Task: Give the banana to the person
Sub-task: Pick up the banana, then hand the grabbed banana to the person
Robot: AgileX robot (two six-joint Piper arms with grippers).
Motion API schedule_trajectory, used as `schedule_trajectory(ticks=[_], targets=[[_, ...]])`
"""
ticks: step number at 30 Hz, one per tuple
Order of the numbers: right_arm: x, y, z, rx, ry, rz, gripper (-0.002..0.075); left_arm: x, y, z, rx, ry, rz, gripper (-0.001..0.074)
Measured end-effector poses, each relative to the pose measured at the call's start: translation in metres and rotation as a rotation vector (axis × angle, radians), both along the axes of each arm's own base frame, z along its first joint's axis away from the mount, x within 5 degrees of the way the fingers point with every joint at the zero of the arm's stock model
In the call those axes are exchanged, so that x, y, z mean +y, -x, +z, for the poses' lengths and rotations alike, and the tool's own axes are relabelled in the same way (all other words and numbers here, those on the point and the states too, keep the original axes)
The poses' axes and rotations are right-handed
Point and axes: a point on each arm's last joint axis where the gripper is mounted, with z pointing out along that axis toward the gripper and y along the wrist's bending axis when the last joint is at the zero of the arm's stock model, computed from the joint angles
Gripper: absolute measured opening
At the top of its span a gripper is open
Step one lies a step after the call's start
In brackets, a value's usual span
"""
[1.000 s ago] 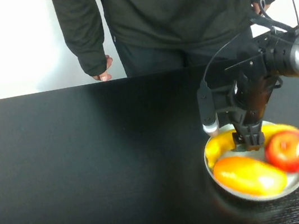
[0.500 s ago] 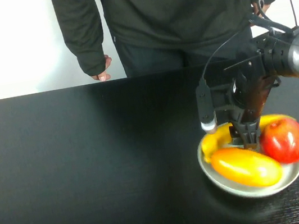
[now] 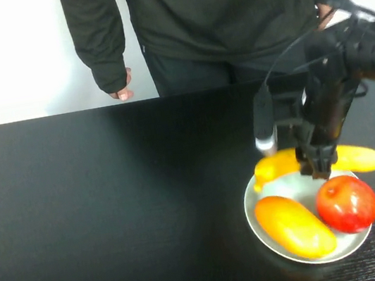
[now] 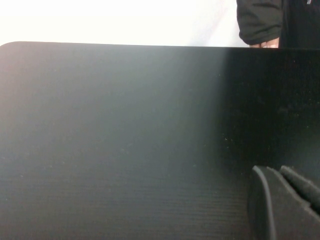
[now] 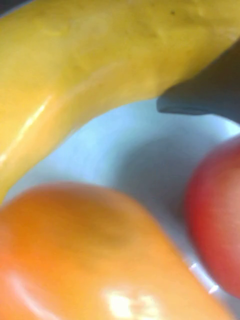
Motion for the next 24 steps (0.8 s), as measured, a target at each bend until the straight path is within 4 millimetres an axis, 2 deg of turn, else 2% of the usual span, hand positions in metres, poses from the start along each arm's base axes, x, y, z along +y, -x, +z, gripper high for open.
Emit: schedule_trajectory(ticks=[4,11,12,13,17,20,24], targets=[[-0.003,0.01,0.036,-0.054,-0.025,-0.067,0.028,0.0,0.0,0.0,0.0,0.0,0.0,-0.0004],[-0.002,0.055,0.12,-0.181,-0.053,-0.114,0.028,0.0,0.0,0.0,0.0,0.0,0.0,-0.0004],[-0.013,0.082,0.182,-0.304,-0.044,-0.173,-0.0008,0.0,0.0,0.0,0.0,0.0,0.0,-0.0004],[-0.014,0.087,0.193,-0.318,-0.036,-0.193,-0.0008,0.0,0.0,0.0,0.0,0.0,0.0,-0.0004],[-0.016,0.097,0.225,-0.407,-0.044,-0.248,-0.0008,0.0,0.0,0.0,0.0,0.0,0.0,-0.0004],[-0.016,0.099,0.24,-0.468,-0.048,-0.245,-0.0009,0.0,0.0,0.0,0.0,0.0,0.0,-0.0004],[-0.014,0.1,0.25,-0.513,-0.046,-0.233,-0.0009,0.0,0.0,0.0,0.0,0.0,0.0,-0.0004]])
